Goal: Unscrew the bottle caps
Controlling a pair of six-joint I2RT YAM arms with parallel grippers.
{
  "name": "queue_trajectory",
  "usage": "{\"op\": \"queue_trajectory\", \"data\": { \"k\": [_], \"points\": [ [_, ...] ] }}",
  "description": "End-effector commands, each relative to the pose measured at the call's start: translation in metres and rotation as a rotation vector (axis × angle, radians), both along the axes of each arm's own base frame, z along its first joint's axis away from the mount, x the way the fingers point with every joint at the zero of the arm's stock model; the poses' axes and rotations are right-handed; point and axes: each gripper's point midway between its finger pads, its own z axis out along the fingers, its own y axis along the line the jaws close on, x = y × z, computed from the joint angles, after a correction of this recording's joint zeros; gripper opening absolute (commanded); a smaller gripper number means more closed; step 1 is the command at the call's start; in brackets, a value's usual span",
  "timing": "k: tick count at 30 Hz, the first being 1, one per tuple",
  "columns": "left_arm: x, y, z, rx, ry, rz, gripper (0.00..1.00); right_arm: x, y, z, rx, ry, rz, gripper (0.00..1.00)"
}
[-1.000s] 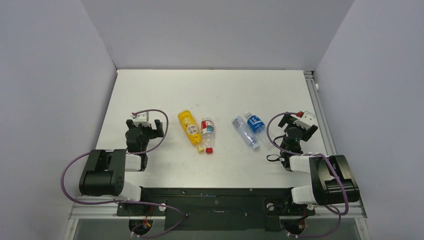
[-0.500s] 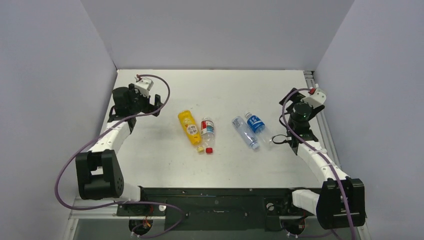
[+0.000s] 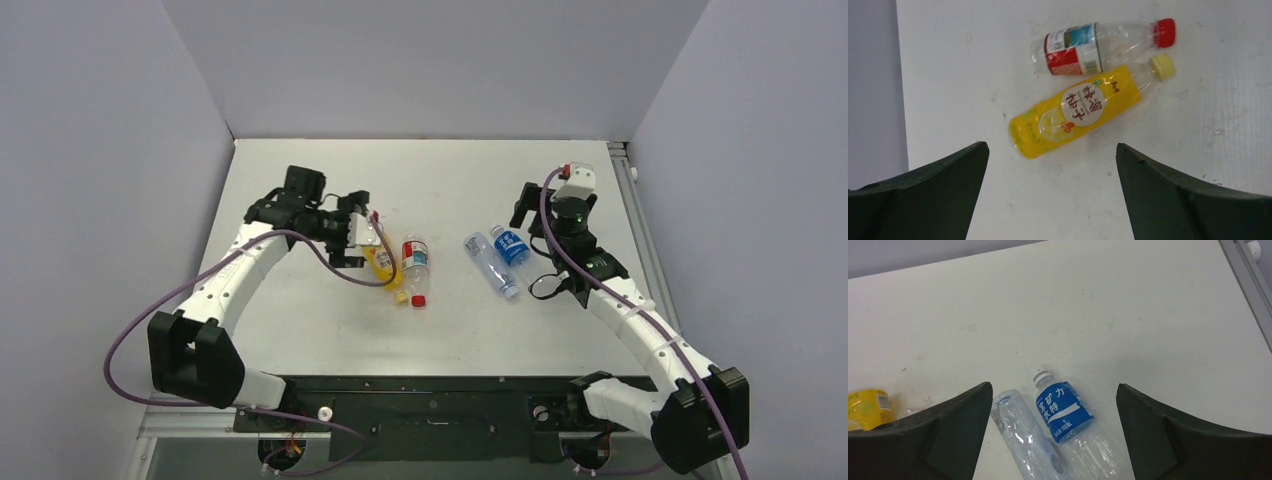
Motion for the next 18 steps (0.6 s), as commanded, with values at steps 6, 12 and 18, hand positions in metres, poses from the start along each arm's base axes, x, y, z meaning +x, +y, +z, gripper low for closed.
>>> {"op": "queue_trajectory", "data": {
  "k": [6, 12, 18],
  "points": [
    [-0.027, -0.060, -0.048, 0.228, -0.186, -0.546, 0.97, -0.032, 0.011, 0.038, 0.028, -0.053, 0.055, 0.88],
    [-0.015, -0.056, -0.088, 0.360, -0.183, -0.690, 0.97, -0.034, 0.022, 0.052, 0.047, -0.052, 0.108, 0.88],
    [-0.003, -0.048, -0.116, 0.460, -0.157, -0.754, 0.97, -0.031, 0.033, 0.060, 0.046, -0.038, 0.144, 0.88]
  ]
}}
